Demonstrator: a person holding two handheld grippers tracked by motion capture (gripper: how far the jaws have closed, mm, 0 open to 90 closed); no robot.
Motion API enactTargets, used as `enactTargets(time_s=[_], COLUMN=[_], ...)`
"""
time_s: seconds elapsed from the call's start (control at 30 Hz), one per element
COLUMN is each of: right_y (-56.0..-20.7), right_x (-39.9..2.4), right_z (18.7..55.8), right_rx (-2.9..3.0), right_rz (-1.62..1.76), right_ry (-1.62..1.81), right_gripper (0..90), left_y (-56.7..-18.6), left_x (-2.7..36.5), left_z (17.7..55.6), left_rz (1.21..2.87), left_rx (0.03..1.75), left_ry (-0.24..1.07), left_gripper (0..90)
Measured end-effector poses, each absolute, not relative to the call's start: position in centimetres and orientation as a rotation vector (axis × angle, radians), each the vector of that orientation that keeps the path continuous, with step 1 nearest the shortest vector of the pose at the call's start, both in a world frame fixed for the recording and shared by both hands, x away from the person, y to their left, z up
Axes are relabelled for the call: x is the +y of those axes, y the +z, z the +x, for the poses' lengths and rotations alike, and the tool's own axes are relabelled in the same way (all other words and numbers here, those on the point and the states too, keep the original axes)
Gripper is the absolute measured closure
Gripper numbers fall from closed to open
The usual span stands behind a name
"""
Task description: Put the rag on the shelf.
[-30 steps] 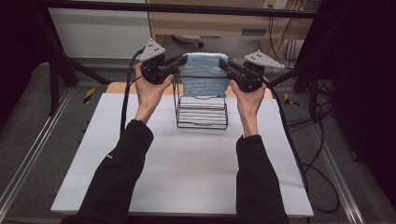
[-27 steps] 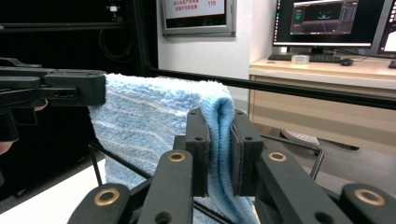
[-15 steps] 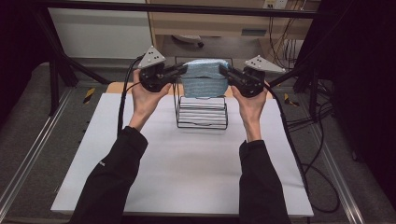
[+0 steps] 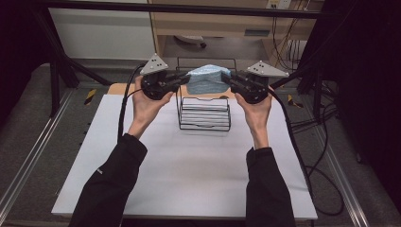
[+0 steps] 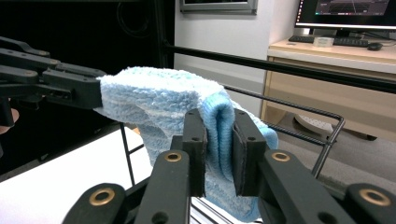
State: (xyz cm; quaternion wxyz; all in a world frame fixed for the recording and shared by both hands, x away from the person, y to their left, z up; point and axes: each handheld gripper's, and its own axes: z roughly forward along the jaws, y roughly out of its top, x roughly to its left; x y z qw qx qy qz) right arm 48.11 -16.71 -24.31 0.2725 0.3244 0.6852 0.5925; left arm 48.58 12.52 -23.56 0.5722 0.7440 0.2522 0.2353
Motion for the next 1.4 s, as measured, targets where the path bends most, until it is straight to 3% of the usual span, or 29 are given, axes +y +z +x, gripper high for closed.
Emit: enactTargets(time_s=[0.1, 0.27, 0.47, 0.57, 0.8, 0.93, 1.2, 1.4], right_y=[-24.2, -23.7, -22.5, -21.7, -20.7, -21.2, -23.1, -24.4], right_x=[-16.8, -17.0, -17.1, -16.9, -15.4, -14.9, -15.4, -15.4], right_z=[47.9, 47.1, 46.0, 45.9, 47.0, 47.6, 47.4, 47.4], right_rx=[1.849, 1.852, 1.829, 1.82, 1.9, 1.967, 2.026, 2.046], right_rz=[0.876, 0.87, 0.854, 0.872, 0.931, 0.983, 1.003, 1.0], right_ry=[1.6, 1.587, 1.606, 1.621, 1.587, 1.53, 1.502, 1.483], right_gripper=[72.3, 55.9, 50.9, 55.3, 80.5, 89.5, 90.0, 90.0], left_y=[-23.8, -24.2, -24.3, -24.4, -24.7, -24.7, -23.1, -22.1], left_x=[12.4, 12.4, 12.2, 12.0, 12.0, 12.3, 13.5, 12.7], left_z=[48.5, 48.3, 48.0, 47.9, 47.9, 47.9, 47.3, 47.9], left_rz=[1.748, 1.76, 1.792, 1.809, 1.818, 1.815, 1.783, 1.802], left_rx=[0.591, 0.586, 0.568, 0.563, 0.56, 0.562, 0.61, 0.664], left_ry=[0.556, 0.562, 0.59, 0.601, 0.59, 0.577, 0.488, 0.439], left_gripper=[82.6, 83.1, 83.0, 82.8, 82.0, 81.3, 73.3, 82.5])
